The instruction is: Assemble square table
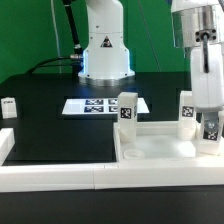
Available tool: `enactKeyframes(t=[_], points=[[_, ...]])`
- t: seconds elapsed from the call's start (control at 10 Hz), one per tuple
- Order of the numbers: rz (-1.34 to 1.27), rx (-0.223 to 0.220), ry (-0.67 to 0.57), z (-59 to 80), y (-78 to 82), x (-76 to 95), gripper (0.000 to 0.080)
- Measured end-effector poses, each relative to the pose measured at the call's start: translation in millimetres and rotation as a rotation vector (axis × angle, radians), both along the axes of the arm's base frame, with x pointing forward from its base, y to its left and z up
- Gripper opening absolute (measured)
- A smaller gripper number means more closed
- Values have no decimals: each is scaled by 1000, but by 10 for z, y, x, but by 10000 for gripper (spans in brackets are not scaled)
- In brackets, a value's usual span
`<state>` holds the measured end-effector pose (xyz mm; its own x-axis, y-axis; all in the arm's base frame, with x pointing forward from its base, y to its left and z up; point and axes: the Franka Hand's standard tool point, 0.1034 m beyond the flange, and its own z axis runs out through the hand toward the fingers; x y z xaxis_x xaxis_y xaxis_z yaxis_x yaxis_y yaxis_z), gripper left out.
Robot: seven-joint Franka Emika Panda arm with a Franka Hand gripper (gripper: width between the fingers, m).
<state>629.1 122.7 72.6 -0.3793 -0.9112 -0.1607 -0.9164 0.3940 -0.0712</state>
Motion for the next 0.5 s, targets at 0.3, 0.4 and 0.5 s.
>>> enactKeyframes(t=[0.3,0.4,0.5], points=[[217,-47,-18,-19,-10,-17,491],[358,-72,-36,-15,5,-11,596],[524,-99,-64,-3,25,3,596]])
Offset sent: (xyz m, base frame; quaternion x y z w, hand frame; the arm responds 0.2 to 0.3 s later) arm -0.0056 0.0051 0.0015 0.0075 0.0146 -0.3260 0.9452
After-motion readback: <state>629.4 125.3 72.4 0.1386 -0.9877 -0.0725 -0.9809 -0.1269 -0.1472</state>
